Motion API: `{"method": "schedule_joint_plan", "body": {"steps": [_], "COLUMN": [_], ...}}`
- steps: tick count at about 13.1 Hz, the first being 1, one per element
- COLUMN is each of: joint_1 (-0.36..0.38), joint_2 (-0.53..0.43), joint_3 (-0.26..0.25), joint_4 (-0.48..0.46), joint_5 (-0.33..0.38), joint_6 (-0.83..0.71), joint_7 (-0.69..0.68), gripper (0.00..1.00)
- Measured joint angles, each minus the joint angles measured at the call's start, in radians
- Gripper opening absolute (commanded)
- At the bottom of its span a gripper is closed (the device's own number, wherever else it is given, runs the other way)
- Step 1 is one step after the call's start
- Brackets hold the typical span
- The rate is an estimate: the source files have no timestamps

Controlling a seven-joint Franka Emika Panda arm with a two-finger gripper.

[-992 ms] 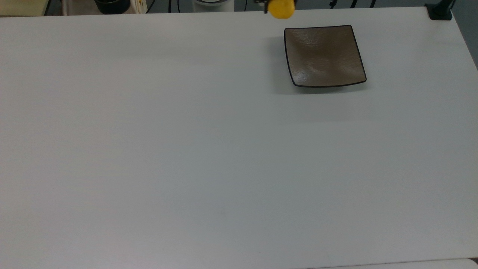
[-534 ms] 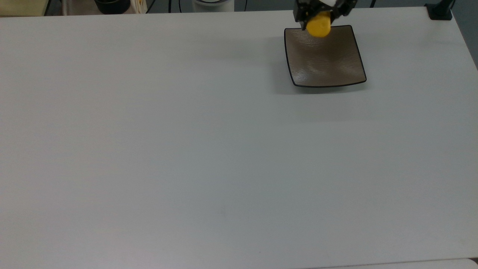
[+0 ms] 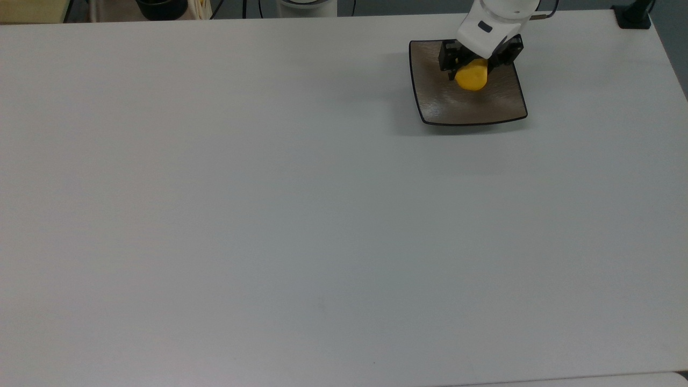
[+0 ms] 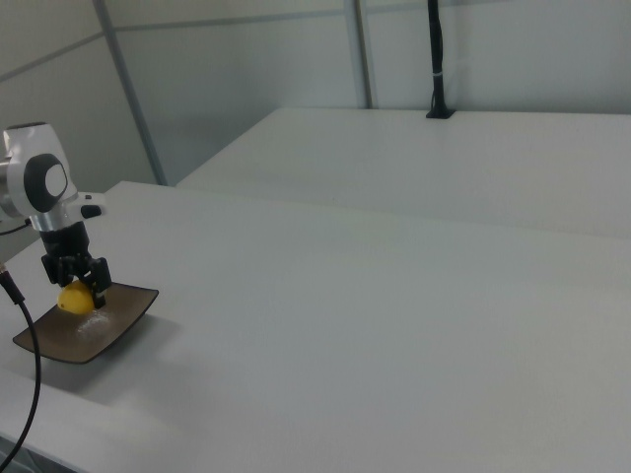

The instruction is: Put potatoes on a ceramic plate

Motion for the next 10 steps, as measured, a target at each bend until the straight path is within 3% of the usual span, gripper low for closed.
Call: {"method": "schedule_joint_plan", "body": {"steps": [2, 3, 5, 7, 10], "joint_1": [0.017, 0.025, 0.028, 0.027, 0.024], "joint_2": [0.018, 0.032, 0.057, 0.062, 0.055], "joint_3": [0.000, 0.000, 0.000, -0.002, -0.003], "joint_4": [-0.023, -0.036, -0.059, -0.059, -0.053], "joint_5": [0.000, 0.000, 0.000, 0.000, -0.001], "joint_6": [0.027, 0.058, 0.114, 0.119, 0.119], "joint_7": [0.012, 0.026, 0.038, 0.040, 0.055], "gripper": [0.14, 0.26, 0.75, 0.99, 1.00]}}
